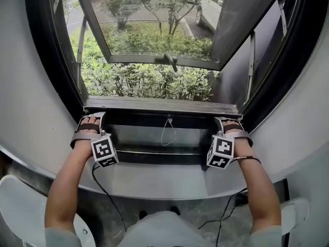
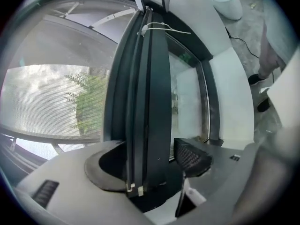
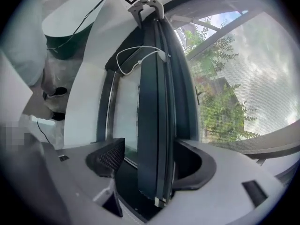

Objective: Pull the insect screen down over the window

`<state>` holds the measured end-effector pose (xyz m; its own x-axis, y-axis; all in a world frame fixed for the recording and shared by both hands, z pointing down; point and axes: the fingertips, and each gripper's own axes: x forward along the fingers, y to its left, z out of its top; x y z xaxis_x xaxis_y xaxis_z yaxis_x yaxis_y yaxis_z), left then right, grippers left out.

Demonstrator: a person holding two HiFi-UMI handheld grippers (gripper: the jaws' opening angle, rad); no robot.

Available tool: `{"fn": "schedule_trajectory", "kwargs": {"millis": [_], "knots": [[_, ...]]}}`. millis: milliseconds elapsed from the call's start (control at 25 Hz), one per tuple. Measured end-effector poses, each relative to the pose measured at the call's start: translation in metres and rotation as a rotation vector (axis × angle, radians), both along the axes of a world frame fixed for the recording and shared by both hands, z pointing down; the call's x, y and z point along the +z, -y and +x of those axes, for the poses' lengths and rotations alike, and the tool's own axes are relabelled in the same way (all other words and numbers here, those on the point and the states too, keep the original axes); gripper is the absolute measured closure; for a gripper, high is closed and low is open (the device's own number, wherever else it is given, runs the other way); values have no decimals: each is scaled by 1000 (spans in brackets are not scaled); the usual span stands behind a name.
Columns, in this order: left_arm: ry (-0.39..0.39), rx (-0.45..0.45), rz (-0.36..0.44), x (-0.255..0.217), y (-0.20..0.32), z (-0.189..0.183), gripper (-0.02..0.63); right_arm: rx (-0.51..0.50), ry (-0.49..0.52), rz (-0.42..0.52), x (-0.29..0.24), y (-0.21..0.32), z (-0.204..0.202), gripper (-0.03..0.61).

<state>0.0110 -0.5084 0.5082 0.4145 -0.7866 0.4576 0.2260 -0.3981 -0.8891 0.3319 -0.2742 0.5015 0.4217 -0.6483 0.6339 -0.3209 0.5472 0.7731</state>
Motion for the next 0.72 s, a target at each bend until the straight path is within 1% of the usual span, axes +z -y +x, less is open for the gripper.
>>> {"fn": "schedule_trajectory", "kwargs": {"millis": [40, 120, 160, 240, 360, 480, 520, 600, 640, 720], "knots": [[6, 6, -12, -2, -1, -1, 310, -4, 10, -15, -1, -1, -1, 247], [17, 18, -17, -5, -1, -1, 318, -13, 7, -31, -4, -1, -1, 264], [17, 22, -11, -6, 0, 0, 341, -16, -5, -31, -5, 0, 0, 275], [-4, 33, 14, -7, 2, 3, 342, -24, -36, -11, -4, 2, 4, 278], [-52, 44, 60, -8, 3, 5, 342, -35, -61, 49, -1, 9, 7, 276], [-59, 33, 80, -8, 5, 5, 342, -43, -63, 127, -1, 15, 8, 276], [-59, 31, 85, -8, 5, 4, 342, -40, -53, 153, -1, 15, 7, 277], [-60, 33, 102, -8, 5, 5, 342, -19, 1, 180, -1, 14, 4, 276], [-61, 38, 113, -8, 6, 5, 342, -4, 43, 173, -3, 13, 2, 278], [-68, 46, 129, -8, 6, 6, 342, 24, 143, 119, -6, 8, -2, 279]]}}
